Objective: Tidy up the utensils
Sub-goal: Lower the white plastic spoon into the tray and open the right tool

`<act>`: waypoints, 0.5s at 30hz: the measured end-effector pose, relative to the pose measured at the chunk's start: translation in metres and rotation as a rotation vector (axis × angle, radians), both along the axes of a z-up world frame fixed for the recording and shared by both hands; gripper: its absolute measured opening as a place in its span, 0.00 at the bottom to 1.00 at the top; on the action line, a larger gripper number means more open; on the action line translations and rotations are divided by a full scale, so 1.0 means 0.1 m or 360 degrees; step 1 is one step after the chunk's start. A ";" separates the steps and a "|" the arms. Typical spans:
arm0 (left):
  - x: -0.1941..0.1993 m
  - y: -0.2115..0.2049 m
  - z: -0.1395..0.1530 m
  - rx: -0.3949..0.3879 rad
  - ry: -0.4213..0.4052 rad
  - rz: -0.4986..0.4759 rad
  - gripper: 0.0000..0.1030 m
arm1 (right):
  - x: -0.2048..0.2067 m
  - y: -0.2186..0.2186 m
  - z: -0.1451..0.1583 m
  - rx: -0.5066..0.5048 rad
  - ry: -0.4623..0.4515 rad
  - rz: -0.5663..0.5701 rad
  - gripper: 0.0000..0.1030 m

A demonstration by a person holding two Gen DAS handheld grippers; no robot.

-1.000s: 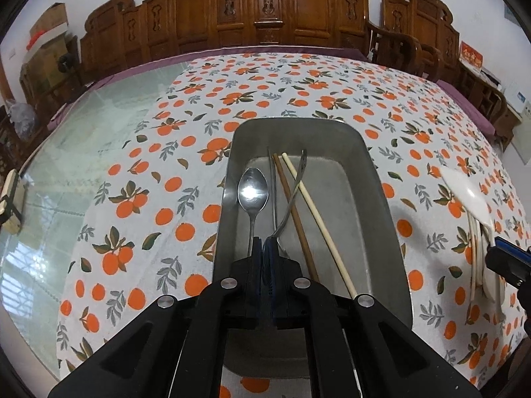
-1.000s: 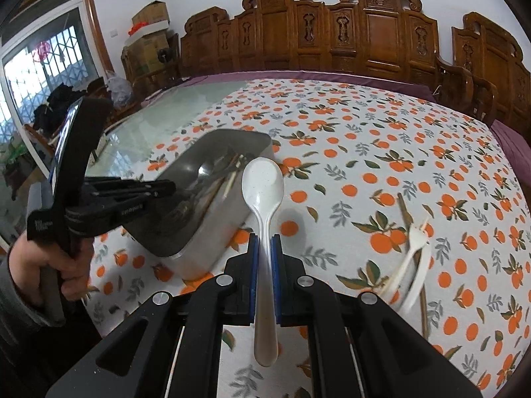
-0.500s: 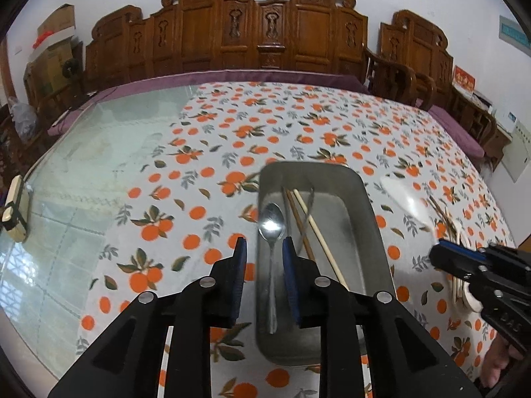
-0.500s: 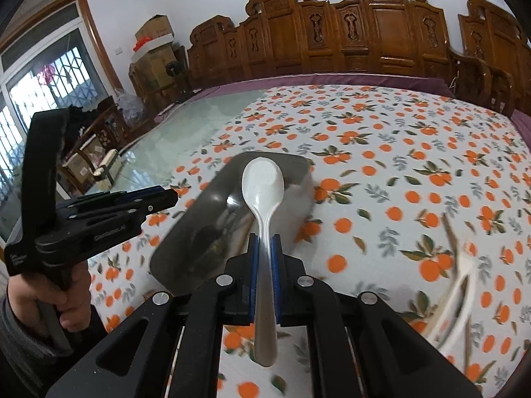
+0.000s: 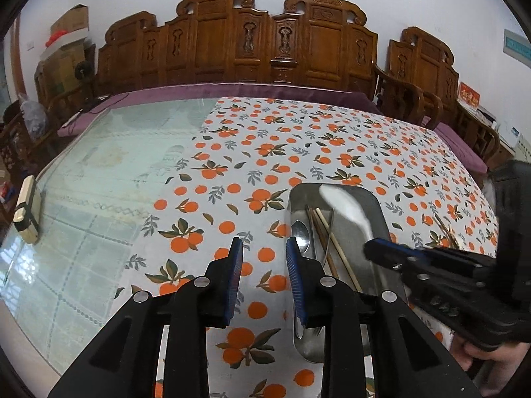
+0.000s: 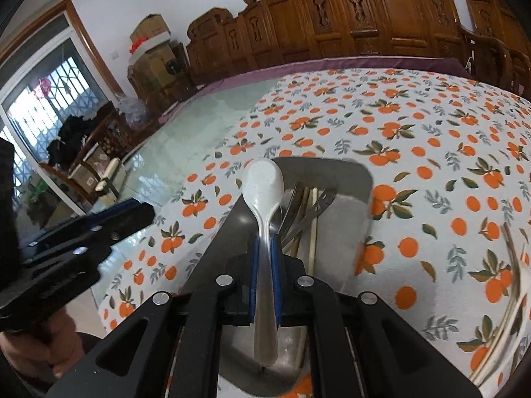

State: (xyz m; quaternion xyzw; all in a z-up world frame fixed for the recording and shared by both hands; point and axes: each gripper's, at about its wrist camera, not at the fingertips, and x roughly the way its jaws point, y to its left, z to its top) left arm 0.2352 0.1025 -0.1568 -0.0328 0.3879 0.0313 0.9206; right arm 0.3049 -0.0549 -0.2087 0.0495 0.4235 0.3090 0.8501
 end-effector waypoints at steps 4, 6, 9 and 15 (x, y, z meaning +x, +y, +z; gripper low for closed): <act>0.00 0.00 0.01 -0.0002 -0.0002 0.0002 0.25 | 0.02 0.05 -0.08 -0.0034 0.0012 0.0003 0.12; -0.01 -0.01 0.01 -0.0006 -0.0006 0.0000 0.25 | 0.01 0.03 -0.09 -0.0011 0.0005 0.0025 0.12; -0.02 -0.04 0.02 -0.0010 -0.0011 -0.0012 0.25 | 0.01 -0.05 -0.07 0.0004 -0.0009 0.0034 0.12; -0.04 -0.16 0.01 -0.0010 -0.0013 -0.0045 0.25 | -0.15 -0.38 0.11 -0.0061 -0.0143 0.0014 0.12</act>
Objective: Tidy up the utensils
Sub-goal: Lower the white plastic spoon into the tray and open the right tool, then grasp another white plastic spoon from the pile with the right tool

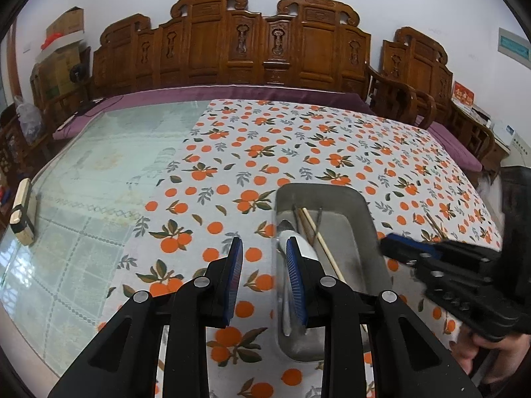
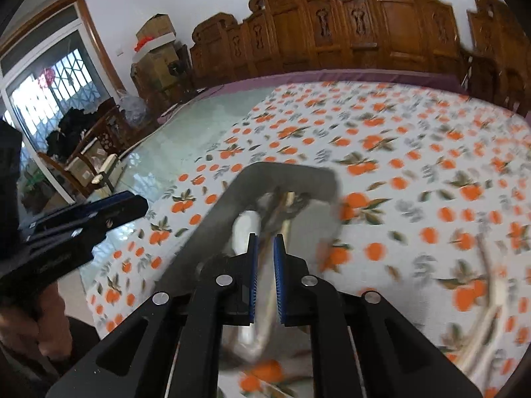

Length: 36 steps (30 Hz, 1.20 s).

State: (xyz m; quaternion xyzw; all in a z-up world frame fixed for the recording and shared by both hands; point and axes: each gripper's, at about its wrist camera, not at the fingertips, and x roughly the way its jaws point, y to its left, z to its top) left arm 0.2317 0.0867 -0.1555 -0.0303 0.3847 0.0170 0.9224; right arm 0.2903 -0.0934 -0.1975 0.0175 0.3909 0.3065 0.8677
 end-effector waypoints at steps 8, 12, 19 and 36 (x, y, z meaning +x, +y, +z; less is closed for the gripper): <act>-0.04 -0.37 -0.03 -0.0004 0.0002 -0.0136 0.25 | -0.32 -0.81 0.16 -0.0179 -0.0134 -0.0120 0.12; -0.08 -0.62 -0.06 -0.0007 0.0001 -0.0223 0.25 | -0.40 -1.15 0.18 -0.0289 -0.0161 -0.0198 0.12; -0.16 -0.98 -0.11 -0.0004 -0.0001 -0.0346 0.25 | -0.41 -1.68 -0.07 -0.0375 -0.0070 -0.0362 0.20; -0.25 -1.42 -0.36 0.0027 0.0052 -0.0484 0.39 | -0.28 -1.75 -0.59 -0.0342 0.0184 -0.0422 0.21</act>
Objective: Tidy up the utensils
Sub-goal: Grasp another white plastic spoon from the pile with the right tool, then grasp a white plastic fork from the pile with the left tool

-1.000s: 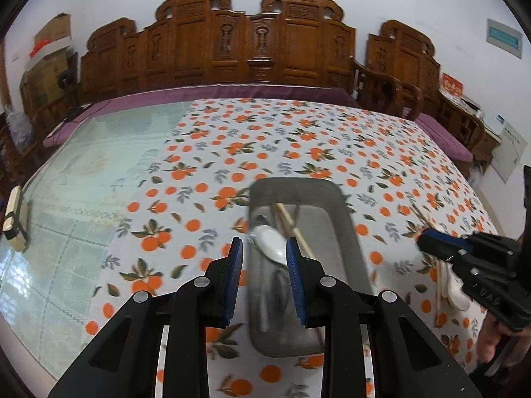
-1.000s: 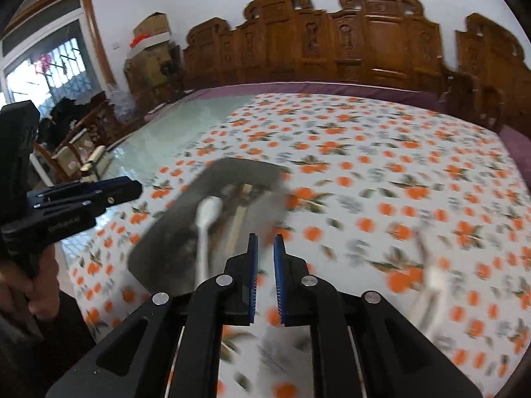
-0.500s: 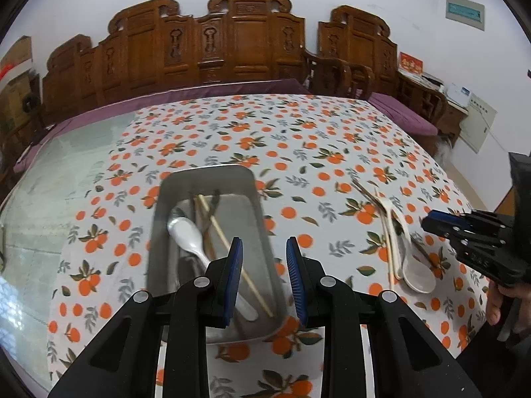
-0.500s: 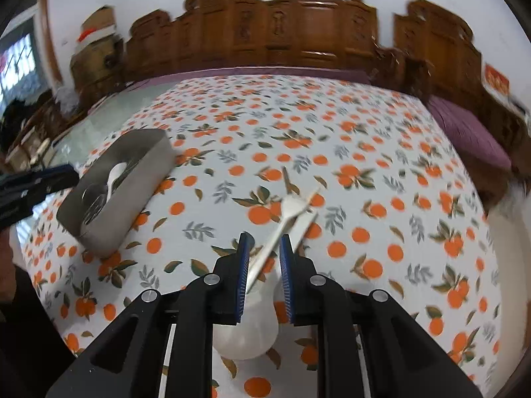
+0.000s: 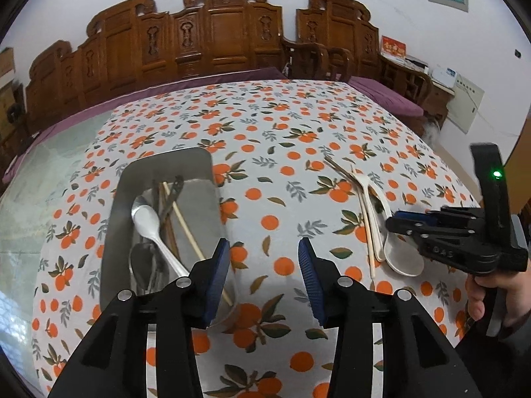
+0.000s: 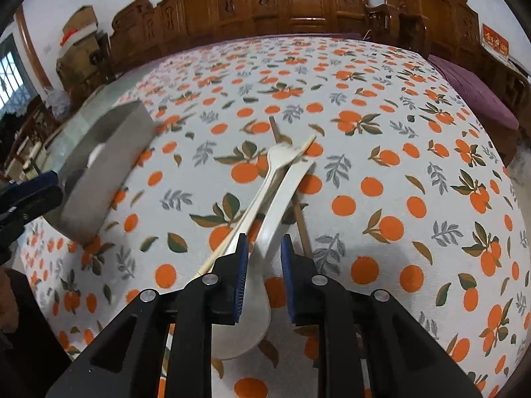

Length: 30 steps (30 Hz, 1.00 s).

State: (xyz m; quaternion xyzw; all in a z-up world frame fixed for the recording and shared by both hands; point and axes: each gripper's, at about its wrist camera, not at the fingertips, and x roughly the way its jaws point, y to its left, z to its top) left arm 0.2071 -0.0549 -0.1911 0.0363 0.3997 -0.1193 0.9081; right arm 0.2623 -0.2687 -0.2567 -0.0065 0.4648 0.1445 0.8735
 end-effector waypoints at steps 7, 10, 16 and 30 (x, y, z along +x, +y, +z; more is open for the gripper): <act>-0.02 -0.14 -0.11 0.0022 0.0029 -0.0048 0.40 | 0.08 0.02 -0.07 -0.0011 0.0041 -0.0020 0.20; -0.03 -0.19 -0.16 0.0034 0.0044 -0.0068 0.40 | 0.10 0.02 -0.07 -0.0008 0.0043 -0.0033 0.15; -0.03 -0.31 -0.26 0.0046 0.0072 -0.0105 0.40 | 0.11 -0.02 0.02 0.0028 0.0003 -0.0018 0.05; 0.14 -0.61 -0.35 0.0090 0.0043 -0.0146 0.69 | 0.16 -0.55 0.33 0.0138 -0.0165 -0.0163 0.04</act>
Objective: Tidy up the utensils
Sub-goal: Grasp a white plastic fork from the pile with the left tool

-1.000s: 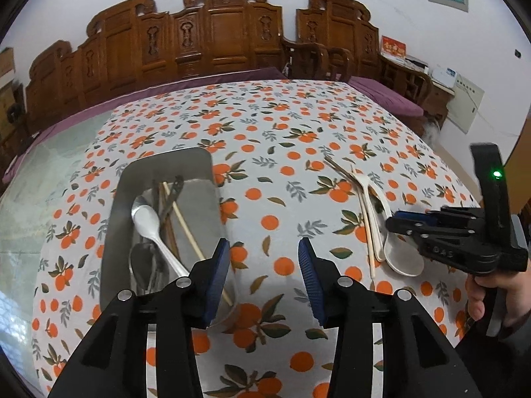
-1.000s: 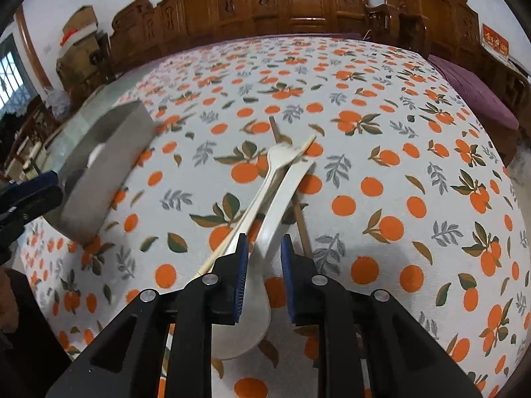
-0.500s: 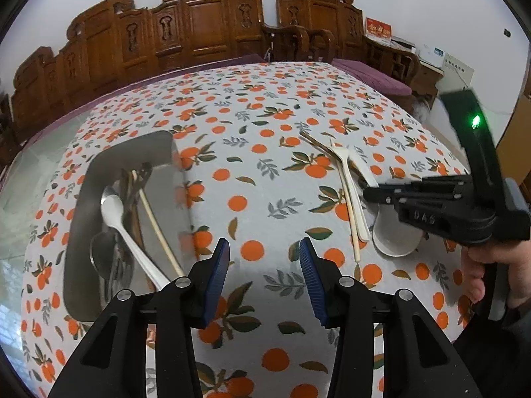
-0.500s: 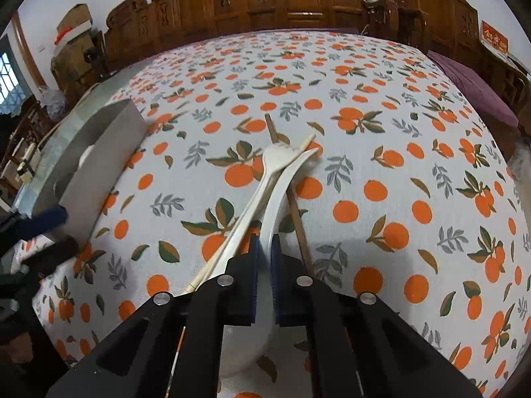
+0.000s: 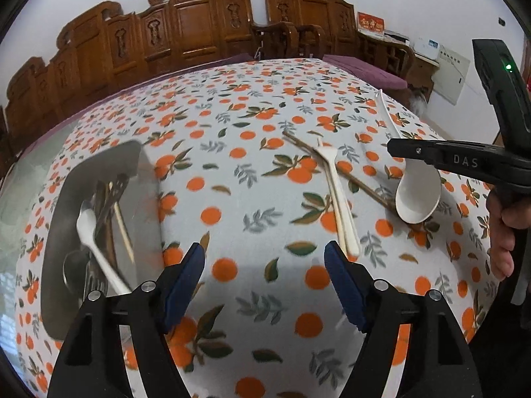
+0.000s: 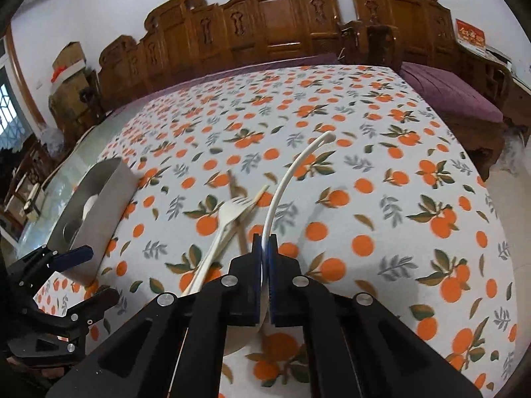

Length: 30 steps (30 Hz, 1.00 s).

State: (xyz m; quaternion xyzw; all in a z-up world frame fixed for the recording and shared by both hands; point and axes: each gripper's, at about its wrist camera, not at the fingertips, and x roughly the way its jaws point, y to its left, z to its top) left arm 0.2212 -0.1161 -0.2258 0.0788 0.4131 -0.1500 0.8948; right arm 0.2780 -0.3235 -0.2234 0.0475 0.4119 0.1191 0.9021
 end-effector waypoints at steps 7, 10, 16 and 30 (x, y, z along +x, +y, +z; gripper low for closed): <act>0.24 -0.36 -0.06 0.0023 0.0042 -0.0059 0.69 | 0.02 -0.14 0.03 -0.0022 -0.0025 -0.0081 0.04; 0.35 -0.52 -0.09 0.0009 0.0063 -0.0080 0.67 | 0.01 -0.18 0.06 -0.0017 -0.0039 -0.0085 0.04; 0.57 -0.77 -0.17 0.0055 0.0114 -0.0109 0.34 | 0.02 -0.32 0.07 0.0045 -0.0037 -0.0140 0.04; 0.79 -0.96 -0.27 0.0039 0.0193 -0.0094 0.14 | 0.05 -0.24 0.06 0.0057 -0.0024 -0.0108 0.04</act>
